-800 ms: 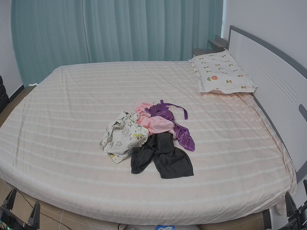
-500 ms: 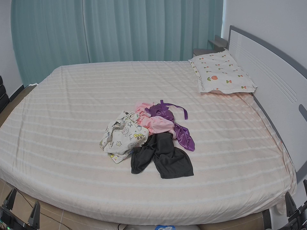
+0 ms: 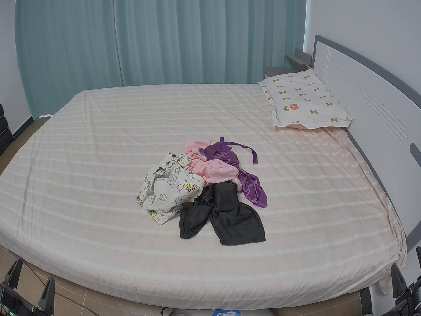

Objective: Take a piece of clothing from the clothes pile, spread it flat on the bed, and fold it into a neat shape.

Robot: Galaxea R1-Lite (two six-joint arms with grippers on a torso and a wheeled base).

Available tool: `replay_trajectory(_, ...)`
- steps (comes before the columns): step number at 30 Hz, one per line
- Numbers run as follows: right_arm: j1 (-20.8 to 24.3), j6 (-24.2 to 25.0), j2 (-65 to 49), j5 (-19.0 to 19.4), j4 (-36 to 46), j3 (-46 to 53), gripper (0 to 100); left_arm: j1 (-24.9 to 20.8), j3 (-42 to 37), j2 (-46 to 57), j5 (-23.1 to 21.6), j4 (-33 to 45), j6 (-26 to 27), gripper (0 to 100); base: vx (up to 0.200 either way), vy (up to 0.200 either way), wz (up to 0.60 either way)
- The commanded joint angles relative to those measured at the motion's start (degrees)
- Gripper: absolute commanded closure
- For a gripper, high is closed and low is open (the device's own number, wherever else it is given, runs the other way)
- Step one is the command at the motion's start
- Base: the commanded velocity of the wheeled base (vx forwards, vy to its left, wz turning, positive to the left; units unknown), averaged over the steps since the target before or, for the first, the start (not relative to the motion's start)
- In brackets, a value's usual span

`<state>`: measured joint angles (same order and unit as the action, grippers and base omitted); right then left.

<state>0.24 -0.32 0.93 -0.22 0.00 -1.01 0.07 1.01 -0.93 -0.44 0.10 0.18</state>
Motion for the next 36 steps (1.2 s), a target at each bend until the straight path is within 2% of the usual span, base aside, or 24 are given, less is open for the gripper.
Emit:
replay_trajectory(1,0.02,-0.74,-0.93,-0.04,0.09,1.01,0,0.01,-1.01,0.84,0.0,-0.01,0.08,0,0.0,0.0,0.0)
replay_trajectory(8,-0.42,-0.74,0.39,0.04,0.26,0.92,0,0.01,-1.01,0.84,-1.14,-0.01,0.87,0,0.0,0.0,0.0)
replay_trajectory(9,-0.68,1.11,4.7,0.92,-0.35,-7.95,0,0.01,-1.01,0.84,-1.23,-0.01,0.7,0,0.0,0.0,0.0)
replay_trajectory(10,-0.6,2.69,7.6,1.27,0.44,-12.44,0,0.01,-1.01,0.84,-1.23,0.08,0.7,0,0.0,0.0,0.0)
replay_trajectory(11,-0.42,3.83,10.85,2.24,1.49,-14.72,0,0.01,-1.01,0.84,-1.23,-0.01,0.61,0,0.0,0.0,0.0)
replay_trajectory(15,0.2,2.78,22.98,7.95,1.23,-15.25,0,0.01,-1.01,0.93,-1.23,-0.01,0.78,0,0.0,0.0,0.0)
replay_trajectory(18,0.28,5.06,36.34,12.61,-2.72,-16.57,0,0.01,-1.01,0.93,-1.23,-0.01,0.78,0,0.0,0.0,0.0)
replay_trajectory(21,1.95,5.41,47.85,15.25,-7.73,-18.15,0,0.01,-1.01,0.93,-1.23,-0.01,1.05,0,0.0,0.0,0.0)
replay_trajectory(24,8.19,8.49,62.09,15.07,-13.62,-20.79,0,0.01,-1.01,0.84,-1.23,-0.01,1.14,0,0.0,0.0,0.0)
replay_trajectory(26,9.69,10.78,67.01,15.07,-16.44,-21.58,0,0.01,-1.01,0.93,-1.14,-0.01,1.05,0,0.0,0.0,0.0)
replay_trajectory(27,11.27,12.97,71.67,14.99,-20.39,-22.54,0,0.01,-1.01,0.93,-0.7,-0.01,0.96,0,0.0,0.0,0.0)
replay_trajectory(28,11.45,13.15,72.11,14.99,-20.74,-22.63,0,0.01,-1.01,0.93,-0.62,-0.01,0.96,0,0.0,0.0,0.0)
replay_trajectory(30,14.52,15.87,80.28,13.14,-26.98,-24.12,0,0.1,-1.01,0.93,0.0,-0.01,0.7,0,0.0,0.0,0.0)
replay_trajectory(34,16.28,19.74,89.69,6.81,-36.12,-26.85,0,0.28,-0.4,-0.66,0.0,-0.27,0.61,0,0.0,0.0,0.0)
replay_trajectory(35,16.63,20.97,91.45,6.37,-37.62,-27.29,0,0.19,2.68,-2.33,0.09,-1.15,-0.71,0,0.0,0.0,0.0)
replay_trajectory(36,17.33,22.2,93.73,5.84,-39.02,-27.73,0,0.19,10.24,-7.34,0.44,-2.73,-5.19,0,0.0,0.0,0.0)
